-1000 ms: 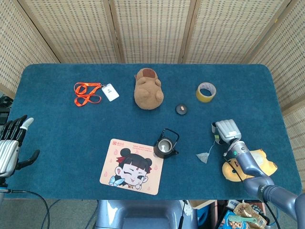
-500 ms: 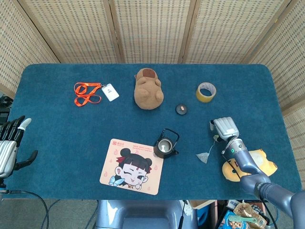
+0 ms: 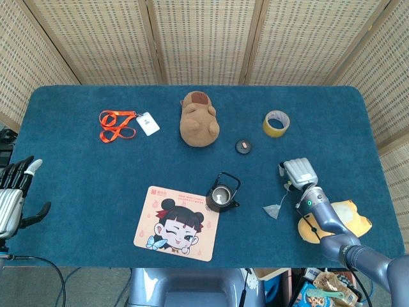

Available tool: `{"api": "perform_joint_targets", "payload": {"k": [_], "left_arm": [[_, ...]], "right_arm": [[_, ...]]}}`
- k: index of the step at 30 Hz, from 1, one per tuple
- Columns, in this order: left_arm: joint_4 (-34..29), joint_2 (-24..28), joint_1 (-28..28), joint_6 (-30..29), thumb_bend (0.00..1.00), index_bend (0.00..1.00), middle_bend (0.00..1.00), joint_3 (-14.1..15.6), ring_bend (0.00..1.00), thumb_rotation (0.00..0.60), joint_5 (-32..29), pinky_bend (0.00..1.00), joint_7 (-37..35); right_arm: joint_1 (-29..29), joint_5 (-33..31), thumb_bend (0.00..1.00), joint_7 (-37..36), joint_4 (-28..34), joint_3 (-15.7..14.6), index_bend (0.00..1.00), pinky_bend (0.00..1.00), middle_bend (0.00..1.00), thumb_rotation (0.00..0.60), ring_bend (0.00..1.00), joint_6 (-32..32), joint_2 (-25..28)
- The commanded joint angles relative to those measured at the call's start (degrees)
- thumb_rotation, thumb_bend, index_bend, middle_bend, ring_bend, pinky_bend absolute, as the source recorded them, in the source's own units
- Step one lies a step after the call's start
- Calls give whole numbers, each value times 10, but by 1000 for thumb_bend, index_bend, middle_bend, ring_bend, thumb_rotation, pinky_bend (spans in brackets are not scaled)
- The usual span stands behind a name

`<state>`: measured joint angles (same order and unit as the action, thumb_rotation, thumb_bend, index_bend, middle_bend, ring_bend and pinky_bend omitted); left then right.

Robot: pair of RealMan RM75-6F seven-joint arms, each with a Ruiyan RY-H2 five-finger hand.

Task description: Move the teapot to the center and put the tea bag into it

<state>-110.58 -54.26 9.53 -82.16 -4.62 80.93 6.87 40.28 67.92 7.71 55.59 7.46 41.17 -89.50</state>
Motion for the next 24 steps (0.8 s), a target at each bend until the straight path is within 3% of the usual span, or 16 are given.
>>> {"api": "perform_joint_targets", "payload": {"k": [1, 24], "left_arm": [[0, 0, 0, -1, 348, 0, 0, 0, 0, 600, 1, 0, 0], [-4, -2, -2, -2, 348, 0, 0, -2, 0, 600, 1, 0, 6]], "right_arm": [[1, -2, 402, 2, 0, 0, 522, 1000, 883, 600, 942, -3, -1], [-5, -3, 403, -10, -44, -5, 531, 1000, 882, 600, 942, -20, -3]]}}
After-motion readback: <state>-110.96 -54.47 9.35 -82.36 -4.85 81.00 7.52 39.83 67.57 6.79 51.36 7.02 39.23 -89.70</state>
